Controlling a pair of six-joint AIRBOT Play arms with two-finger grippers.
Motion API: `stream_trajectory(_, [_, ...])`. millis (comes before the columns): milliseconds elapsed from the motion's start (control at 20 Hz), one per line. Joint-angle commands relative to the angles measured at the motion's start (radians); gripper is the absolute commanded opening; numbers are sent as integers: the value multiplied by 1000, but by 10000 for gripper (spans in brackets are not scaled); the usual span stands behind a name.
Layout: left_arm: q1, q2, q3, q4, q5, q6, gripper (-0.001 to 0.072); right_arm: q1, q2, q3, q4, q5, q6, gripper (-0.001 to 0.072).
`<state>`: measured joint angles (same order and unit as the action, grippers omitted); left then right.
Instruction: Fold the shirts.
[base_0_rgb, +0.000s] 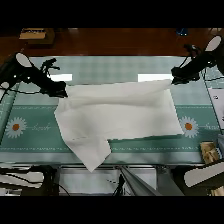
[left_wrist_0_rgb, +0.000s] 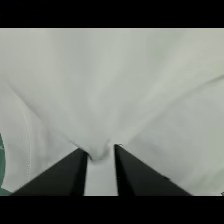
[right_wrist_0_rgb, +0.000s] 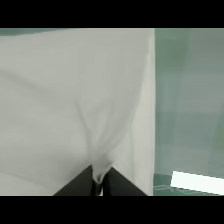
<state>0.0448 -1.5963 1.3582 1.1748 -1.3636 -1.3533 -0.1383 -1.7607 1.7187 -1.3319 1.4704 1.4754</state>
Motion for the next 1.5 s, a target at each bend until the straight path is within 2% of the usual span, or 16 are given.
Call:
stream_trajectory(0, [5, 7, 2, -6, -66, -13, 366, -7, 3, -23, -15, -12, -45, 295])
stream_trajectory(100, [28, 40, 2, -6, -146, -13, 381, -27, 24, -22, -58, 42, -91, 321])
stream_trajectory(150, [45, 69, 1, -6, -184, -13, 381, -46, 41, -23, -79, 89, -98, 371])
stream_trajectory(200, [65, 102, -4, -3, -216, -12, 382, -74, 61, -23, -79, 140, -97, 384])
stream_trajectory(300, [118, 188, -64, 4, -228, -9, 387, -140, 109, -47, -77, 228, -100, 436])
stream_trajectory(350, [146, 233, -127, 3, -227, 3, 450, -177, 144, -85, -79, 250, -113, 435])
stream_trajectory(400, [170, 280, -214, 3, -239, 14, 627, -212, 182, -132, -81, 256, -124, 435])
stream_trajectory(450, [188, 311, -298, 4, -270, 37, 662, -248, 226, -192, -80, 242, -144, 434])
stream_trajectory(600, [216, 388, -562, -6, -295, 36, 661, -333, 339, -370, -64, 180, -154, 434])
stream_trajectory(800, [216, 460, -787, -27, -193, 48, 661, -384, 439, -529, 42, 77, -181, 436])
stream_trajectory(950, [198, 455, -843, -126, -108, 81, 660, -381, 447, -542, 60, 66, -183, 436])
stream_trajectory(1100, [103, 429, -850, -132, -61, 81, 652, -381, 447, -542, 63, 71, -183, 435])
stream_trajectory(1450, [-116, 323, -850, -192, 60, 8, 639, -381, 456, -542, 62, 71, -183, 435])
